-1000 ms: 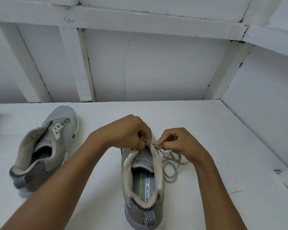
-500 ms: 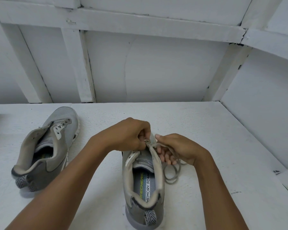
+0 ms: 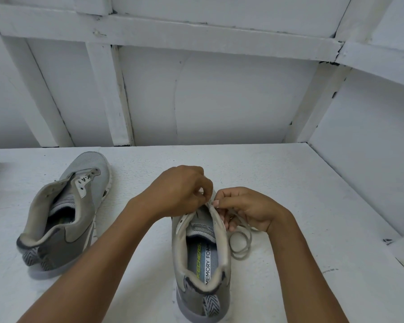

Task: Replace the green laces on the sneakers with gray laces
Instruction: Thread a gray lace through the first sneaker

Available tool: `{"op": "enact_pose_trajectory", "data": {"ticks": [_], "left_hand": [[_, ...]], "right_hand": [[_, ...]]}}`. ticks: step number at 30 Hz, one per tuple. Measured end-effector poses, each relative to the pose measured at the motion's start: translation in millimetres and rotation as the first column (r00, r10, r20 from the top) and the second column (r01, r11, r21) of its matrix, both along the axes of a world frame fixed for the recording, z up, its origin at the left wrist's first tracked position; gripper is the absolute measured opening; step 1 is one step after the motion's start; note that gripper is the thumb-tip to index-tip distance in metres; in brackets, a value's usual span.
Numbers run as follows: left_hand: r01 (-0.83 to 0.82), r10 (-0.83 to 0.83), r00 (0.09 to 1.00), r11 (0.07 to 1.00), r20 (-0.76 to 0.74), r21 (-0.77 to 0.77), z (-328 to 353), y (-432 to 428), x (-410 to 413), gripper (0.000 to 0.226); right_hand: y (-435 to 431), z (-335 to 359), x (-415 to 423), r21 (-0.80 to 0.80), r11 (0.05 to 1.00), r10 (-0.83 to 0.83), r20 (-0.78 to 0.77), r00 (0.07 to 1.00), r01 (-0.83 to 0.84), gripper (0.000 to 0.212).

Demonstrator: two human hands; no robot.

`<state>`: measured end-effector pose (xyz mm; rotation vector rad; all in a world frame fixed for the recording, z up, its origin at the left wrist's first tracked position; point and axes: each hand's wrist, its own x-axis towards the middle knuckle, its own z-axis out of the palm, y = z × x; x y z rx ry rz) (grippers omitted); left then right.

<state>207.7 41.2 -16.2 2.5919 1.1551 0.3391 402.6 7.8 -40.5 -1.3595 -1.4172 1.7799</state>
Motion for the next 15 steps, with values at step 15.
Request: {"op": "enact_pose_trajectory", "data": {"ticks": [15], "left_hand": [[0.002, -0.005, 1.000, 0.955, -0.011, -0.296, -0.2, 6.5, -5.0, 0.013]], "right_hand": [[-6.9, -0.8, 20.0, -0.064, 0.985, -0.171, -0.294, 0.940, 0.159, 0.007]]}}
